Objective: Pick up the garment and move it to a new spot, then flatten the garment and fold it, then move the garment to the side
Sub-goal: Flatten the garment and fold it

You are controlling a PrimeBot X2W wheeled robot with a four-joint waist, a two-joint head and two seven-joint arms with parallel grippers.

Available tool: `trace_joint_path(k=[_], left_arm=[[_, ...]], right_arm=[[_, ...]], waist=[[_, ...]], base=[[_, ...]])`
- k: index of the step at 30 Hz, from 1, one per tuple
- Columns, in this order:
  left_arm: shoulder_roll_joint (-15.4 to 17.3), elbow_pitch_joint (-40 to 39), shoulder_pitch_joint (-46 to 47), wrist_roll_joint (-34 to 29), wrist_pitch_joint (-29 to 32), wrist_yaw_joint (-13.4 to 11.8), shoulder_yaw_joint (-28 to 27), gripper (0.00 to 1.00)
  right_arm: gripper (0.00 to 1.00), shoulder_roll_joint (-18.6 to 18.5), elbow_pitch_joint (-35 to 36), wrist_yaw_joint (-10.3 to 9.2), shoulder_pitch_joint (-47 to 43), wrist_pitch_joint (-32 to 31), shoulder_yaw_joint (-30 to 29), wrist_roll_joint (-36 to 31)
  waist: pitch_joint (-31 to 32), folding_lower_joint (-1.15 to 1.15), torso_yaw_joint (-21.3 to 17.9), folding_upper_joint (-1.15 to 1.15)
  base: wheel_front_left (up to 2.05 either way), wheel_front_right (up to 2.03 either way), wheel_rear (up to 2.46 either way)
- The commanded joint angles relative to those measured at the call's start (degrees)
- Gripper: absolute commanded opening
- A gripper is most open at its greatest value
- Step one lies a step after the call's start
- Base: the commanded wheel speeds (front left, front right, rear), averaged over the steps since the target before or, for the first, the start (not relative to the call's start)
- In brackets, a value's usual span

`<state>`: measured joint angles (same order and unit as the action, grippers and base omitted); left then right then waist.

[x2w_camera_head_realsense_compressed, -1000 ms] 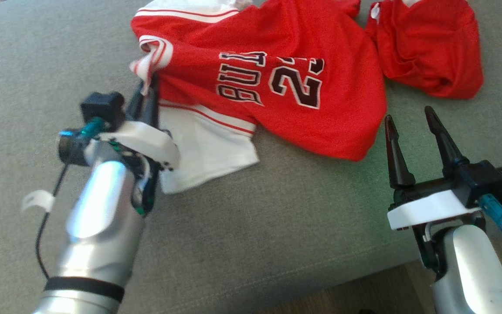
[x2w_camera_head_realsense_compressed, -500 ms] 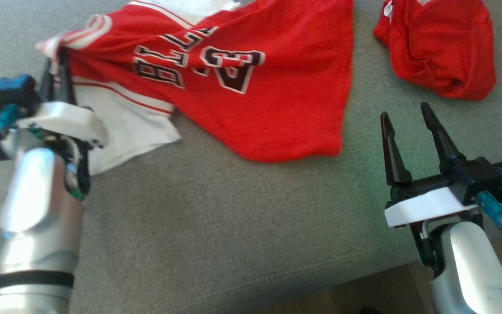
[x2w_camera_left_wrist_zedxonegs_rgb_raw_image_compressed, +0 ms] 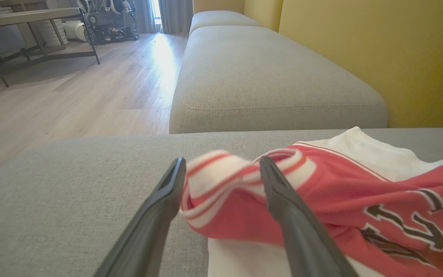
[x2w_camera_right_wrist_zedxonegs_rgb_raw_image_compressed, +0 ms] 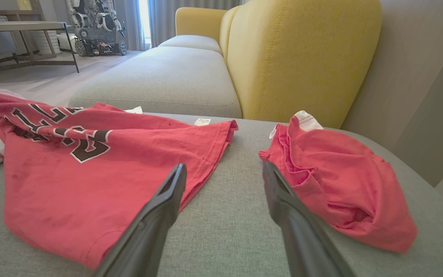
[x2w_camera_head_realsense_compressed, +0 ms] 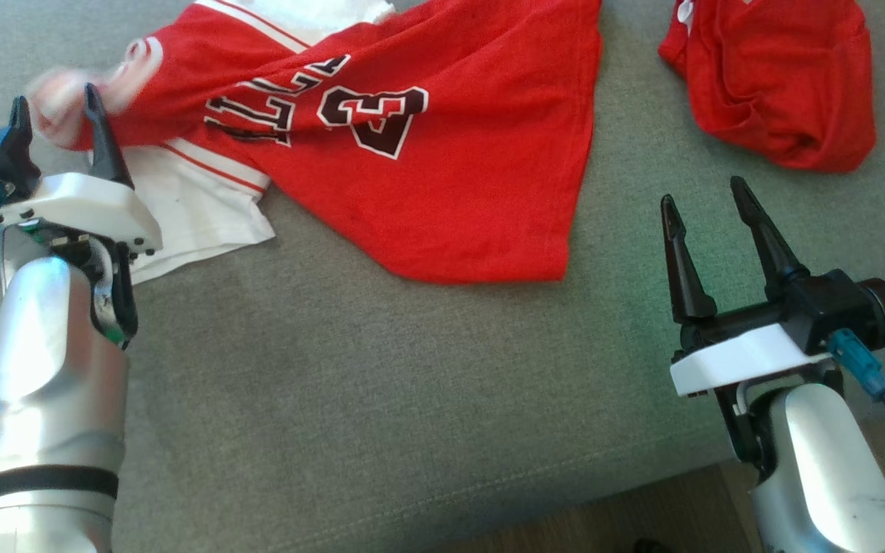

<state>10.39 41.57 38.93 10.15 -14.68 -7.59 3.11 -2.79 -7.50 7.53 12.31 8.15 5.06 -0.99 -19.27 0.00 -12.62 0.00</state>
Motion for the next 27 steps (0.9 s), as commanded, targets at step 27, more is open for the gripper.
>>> trace_joint_path(k=[27], left_arm=[[-7.30, -32.73, -27.41, 3.19, -0.32, 5.08, -4.93, 1.00]], right_arm=[[1.00, -1.26, -1.41, -0.04, -5.53, -1.30, -0.52, -1.52]], waist=[[10.92, 0.00, 12.52, 0.00]], base=[[0.00, 0.00, 0.00]])
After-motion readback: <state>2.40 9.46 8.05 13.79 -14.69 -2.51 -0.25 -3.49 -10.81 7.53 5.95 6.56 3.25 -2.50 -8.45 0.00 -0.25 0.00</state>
